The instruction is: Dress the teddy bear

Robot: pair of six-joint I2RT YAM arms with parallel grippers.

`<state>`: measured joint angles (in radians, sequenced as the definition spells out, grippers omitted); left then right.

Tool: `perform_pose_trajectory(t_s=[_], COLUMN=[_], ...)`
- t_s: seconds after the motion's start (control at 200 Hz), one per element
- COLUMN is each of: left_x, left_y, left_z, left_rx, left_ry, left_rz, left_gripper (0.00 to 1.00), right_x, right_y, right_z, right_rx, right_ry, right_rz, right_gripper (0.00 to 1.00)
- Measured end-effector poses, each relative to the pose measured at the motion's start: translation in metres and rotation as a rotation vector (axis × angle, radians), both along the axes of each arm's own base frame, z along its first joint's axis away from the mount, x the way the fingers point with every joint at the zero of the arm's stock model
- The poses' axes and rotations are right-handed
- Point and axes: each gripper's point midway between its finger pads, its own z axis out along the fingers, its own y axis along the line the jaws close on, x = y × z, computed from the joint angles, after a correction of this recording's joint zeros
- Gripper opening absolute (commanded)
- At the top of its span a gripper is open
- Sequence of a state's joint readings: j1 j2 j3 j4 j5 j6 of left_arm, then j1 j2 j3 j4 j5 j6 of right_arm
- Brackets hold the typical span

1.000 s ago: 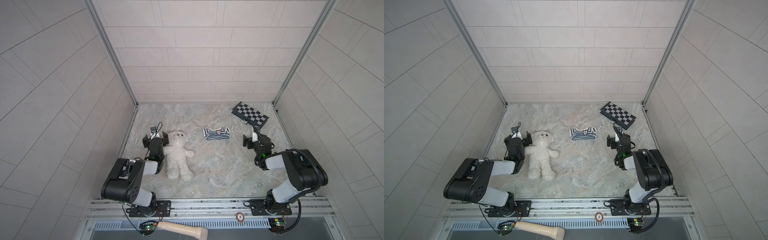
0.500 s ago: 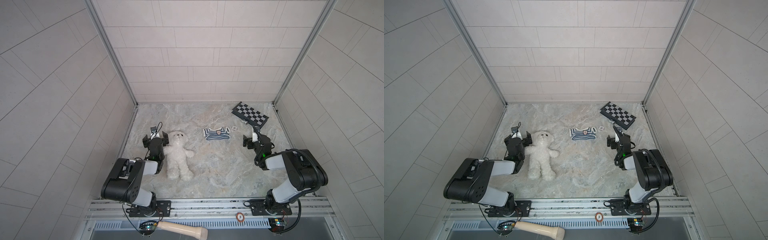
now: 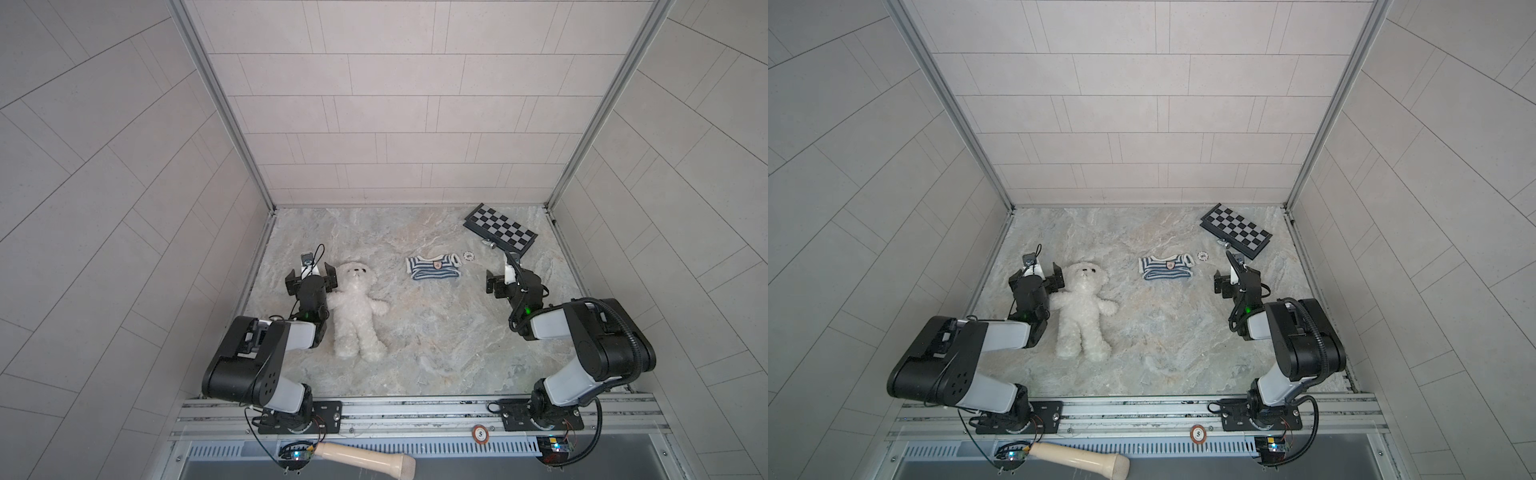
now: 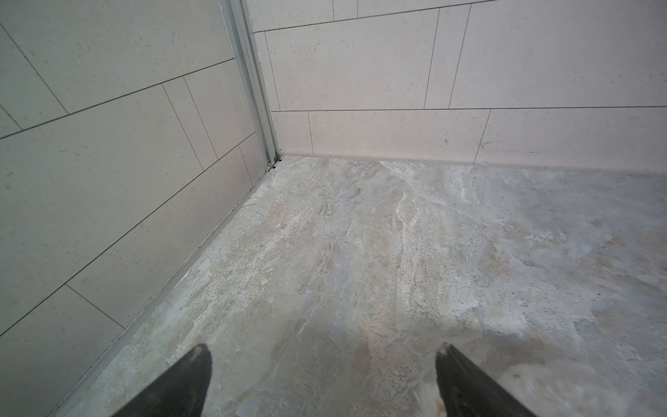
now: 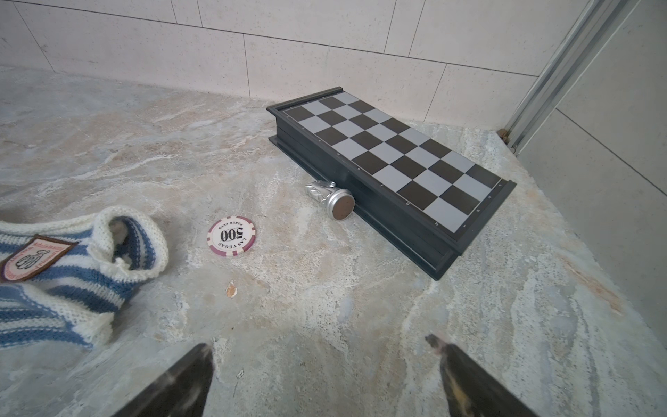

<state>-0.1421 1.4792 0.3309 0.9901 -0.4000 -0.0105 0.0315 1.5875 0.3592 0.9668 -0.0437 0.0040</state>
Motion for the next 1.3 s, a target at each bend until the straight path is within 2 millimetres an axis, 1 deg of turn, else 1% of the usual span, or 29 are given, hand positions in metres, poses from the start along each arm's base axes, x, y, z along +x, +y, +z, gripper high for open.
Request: perform_pose_trajectory(t_s=[0.3, 0.696, 0.771, 0.841, 0.941, 1.106, 1.217, 1.297], left_x=[0.000, 0.000, 0.000, -0.002, -0.005, -0.013, -0.023, -0.029], left_y=[0.000, -0.001, -0.003, -0.002, -0.002, 0.000, -0.002, -0.010], left_z=[0.000, 0.000, 0.003, 0.011, 0.023, 0.046, 0.065, 0.078], left_rx=[0.000, -0.001, -0.002, -0.004, -0.008, -0.040, -0.089, -0.144], left_ry=[0.000, 0.001, -0.002, -0.017, -0.030, -0.047, -0.078, -0.101], left_rz=[0.000, -0.007, -0.016, -0.017, -0.015, -0.005, -0.007, -0.028], left_gripper=[1.00, 1.00, 1.00, 1.00, 1.00, 1.00, 1.00, 1.00], right_x=[0.000, -0.001, -0.001, -0.002, -0.005, -0.011, -0.013, -0.015], right_y=[0.000, -0.008, -0.011, -0.013, -0.017, -0.017, -0.013, -0.008], right_z=[0.000, 0.000, 0.000, 0.002, 0.013, 0.037, 0.062, 0.082], right_rx=[0.000, -0.013, -0.015, -0.018, -0.018, -0.022, -0.015, 0.012], right_ry=[0.000, 0.001, 0.003, -0.002, -0.022, -0.042, -0.056, -0.073], right_rz=[0.000, -0.048, -0.063, -0.077, -0.096, -0.108, -0.110, -0.111], right_gripper=[1.00, 1.00, 1.00, 1.00, 1.00, 1.00, 1.00, 1.00])
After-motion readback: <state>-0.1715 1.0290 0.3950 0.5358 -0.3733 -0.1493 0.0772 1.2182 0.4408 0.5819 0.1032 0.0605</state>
